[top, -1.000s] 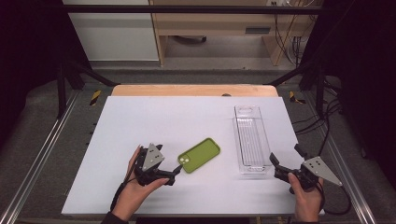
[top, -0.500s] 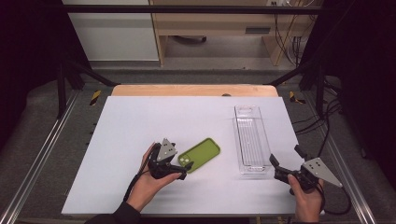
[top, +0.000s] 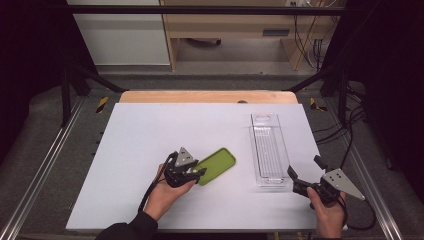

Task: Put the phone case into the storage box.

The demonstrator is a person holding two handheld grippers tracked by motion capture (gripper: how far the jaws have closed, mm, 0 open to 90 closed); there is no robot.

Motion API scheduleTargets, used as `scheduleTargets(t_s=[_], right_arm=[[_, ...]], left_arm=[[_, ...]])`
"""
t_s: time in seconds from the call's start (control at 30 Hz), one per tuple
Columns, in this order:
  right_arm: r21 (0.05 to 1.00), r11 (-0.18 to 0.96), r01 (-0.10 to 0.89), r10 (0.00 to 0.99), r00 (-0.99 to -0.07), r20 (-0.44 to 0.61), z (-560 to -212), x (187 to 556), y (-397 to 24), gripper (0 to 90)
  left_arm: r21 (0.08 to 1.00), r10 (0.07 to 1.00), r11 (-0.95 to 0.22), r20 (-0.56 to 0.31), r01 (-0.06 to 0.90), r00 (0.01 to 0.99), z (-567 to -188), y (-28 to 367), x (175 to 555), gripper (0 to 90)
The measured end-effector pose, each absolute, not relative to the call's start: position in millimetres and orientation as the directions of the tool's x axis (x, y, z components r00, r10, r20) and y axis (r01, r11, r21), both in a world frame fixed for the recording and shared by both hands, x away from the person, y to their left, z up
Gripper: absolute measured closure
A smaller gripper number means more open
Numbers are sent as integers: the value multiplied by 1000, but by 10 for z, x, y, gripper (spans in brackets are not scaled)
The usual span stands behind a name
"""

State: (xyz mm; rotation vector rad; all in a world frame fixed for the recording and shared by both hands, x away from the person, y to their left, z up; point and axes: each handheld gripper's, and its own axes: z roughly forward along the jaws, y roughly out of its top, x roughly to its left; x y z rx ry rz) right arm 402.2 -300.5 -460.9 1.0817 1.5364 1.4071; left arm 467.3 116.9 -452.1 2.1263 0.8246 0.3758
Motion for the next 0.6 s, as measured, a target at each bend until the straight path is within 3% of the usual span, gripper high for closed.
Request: scheduleTargets(t_s=[0.2,0.3,0.6], right_arm=[[996,30,87,940,-341,1,-4610,4021,-3007,21],[996,29,87,940,-340,2,-4610,4019,-3011,22],[996,30,88,940,-342,2,-4611,4016,-3015,23]], left_arm=[[729,674,-488,-34,479,738,-4594,1115,4716,848],[702,676,-509,-32,498,736,-4635,1078,4732,894],[664,683,-537,-19,520,730,-4685,1091,4743,900]])
